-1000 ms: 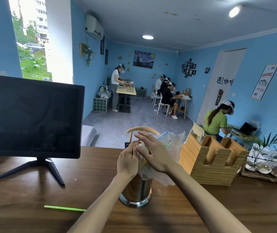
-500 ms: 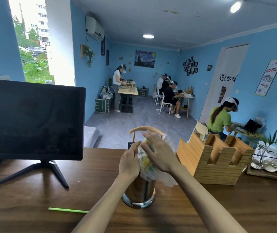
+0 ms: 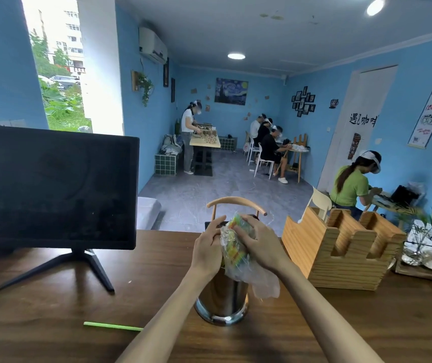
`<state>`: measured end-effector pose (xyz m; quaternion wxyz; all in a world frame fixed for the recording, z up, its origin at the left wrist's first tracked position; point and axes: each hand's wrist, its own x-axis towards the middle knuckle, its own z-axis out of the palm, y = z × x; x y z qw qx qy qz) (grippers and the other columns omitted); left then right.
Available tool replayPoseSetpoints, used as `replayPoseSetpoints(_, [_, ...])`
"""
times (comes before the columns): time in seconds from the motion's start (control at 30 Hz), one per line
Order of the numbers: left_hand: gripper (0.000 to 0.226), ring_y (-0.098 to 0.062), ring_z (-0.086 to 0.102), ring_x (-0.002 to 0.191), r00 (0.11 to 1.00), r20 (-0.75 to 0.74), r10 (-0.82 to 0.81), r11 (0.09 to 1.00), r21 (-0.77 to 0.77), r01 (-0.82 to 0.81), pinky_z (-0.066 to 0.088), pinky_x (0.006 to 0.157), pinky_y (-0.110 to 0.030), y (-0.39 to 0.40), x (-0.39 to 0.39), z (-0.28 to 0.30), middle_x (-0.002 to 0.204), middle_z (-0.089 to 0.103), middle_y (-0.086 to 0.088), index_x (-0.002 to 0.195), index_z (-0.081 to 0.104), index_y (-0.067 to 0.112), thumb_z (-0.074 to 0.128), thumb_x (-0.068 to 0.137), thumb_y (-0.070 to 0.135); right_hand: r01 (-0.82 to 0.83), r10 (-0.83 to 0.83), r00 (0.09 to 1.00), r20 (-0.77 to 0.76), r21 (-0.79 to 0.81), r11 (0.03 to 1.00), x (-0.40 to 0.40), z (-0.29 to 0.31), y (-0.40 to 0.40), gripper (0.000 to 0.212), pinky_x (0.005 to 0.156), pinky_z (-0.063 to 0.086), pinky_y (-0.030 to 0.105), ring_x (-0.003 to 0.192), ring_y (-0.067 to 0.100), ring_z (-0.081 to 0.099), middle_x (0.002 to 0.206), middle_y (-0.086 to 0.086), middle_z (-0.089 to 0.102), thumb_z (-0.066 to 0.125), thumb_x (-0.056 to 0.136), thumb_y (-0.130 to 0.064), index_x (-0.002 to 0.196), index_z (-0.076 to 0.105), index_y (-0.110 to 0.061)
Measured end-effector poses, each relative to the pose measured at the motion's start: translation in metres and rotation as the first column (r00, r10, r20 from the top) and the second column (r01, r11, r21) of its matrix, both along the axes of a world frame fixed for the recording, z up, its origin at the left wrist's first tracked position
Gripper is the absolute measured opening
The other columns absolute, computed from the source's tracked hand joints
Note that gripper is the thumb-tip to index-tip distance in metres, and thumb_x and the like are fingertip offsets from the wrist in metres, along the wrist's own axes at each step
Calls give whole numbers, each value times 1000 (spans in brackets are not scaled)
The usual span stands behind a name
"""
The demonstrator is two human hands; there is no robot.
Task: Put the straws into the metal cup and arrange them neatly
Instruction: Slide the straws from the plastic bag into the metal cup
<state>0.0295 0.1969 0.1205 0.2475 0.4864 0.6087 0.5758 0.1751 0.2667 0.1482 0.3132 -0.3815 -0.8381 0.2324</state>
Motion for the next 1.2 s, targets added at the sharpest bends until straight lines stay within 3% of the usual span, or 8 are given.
replayPoseSetpoints(0.13, [47, -9, 58, 126, 998, -21, -52, 999, 0, 52, 45, 111, -44, -2, -3, 2, 132, 66, 10, 136, 52, 52, 39, 106, 18, 13, -12, 998, -58, 14, 1000, 0, 6, -1, 53, 100, 39, 26, 126, 10, 52, 142, -9, 55, 50, 101, -53, 146, 51, -24])
replayPoseSetpoints(0.3, [40, -14, 59, 124, 997, -36, -66, 997, 29, 67, 46, 109, -47, 2, 2, 6, 130, 68, 6, 134, 49, 57, 35, 105, 34, -80, 80, 997, -15, -32, 996, -3, 9, -5, 45, 94, 34, 12, 121, 3, 50, 141, -6, 57, 44, 107, -43, 146, 51, -21])
replayPoseSetpoints(0.47, [33, -8, 64, 111, 999, 13, -46, 997, 57, 45, 52, 101, -39, 5, 1, 7, 120, 68, 10, 134, 52, 44, 43, 108, 26, 105, -85, 976, -202, 89, 991, -3, 9, 4, 26, 82, 40, 5, 103, 3, 63, 113, -10, 72, 69, 95, -38, 113, 76, -21])
replayPoseSetpoints(0.57, [19, -12, 63, 103, 999, 33, 40, 996, 73, -42, 50, 90, -29, 4, 1, 9, 111, 64, 8, 123, 54, 31, 50, 106, 26, 92, -60, 954, -293, 95, 991, -2, 18, 2, 13, 93, 51, 20, 104, 2, 66, 107, -17, 73, 74, 93, -29, 104, 79, -24])
replayPoseSetpoints(0.63, [10, -16, 60, 103, 998, 18, 67, 994, 84, -69, 46, 87, -29, 6, 1, 8, 107, 62, 7, 111, 54, 29, 49, 106, 23, 42, -16, 937, -350, 65, 997, 1, 31, 1, 11, 88, 57, 33, 92, 6, 70, 91, -23, 74, 73, 94, -24, 91, 77, -33])
replayPoseSetpoints(0.77, [17, -16, 63, 100, 999, 2, 52, 996, 73, -52, 50, 86, -36, 4, 0, 5, 104, 66, 3, 105, 51, 34, 38, 109, 22, -66, 77, 993, -90, 124, 990, 1, 50, 4, 10, 83, 46, 11, 97, -11, 61, 102, -29, 66, 76, 87, -44, 94, 71, -40])
replayPoseSetpoints(0.87, [24, -17, 65, 98, 998, -23, 54, 996, 71, -53, 53, 88, -42, 4, 0, 3, 104, 68, 2, 106, 49, 38, 36, 107, 18, -94, 78, 993, 86, 194, 977, -9, 46, 15, 19, 91, 52, 26, 105, -2, 63, 122, -21, 69, 81, 79, -45, 86, 78, -28])
replayPoseSetpoints(1.2, [29, -21, 63, 73, 994, -89, 61, 994, 90, -53, 47, 73, -44, 1, 5, -1, 77, 67, -1, 127, 31, 35, 35, 107, 14, -21, 50, 969, -242, 121, 992, -19, 32, 9, 10, 71, 54, 20, 78, 0, 70, 84, -15, 75, 81, 86, -23, 93, 83, -17])
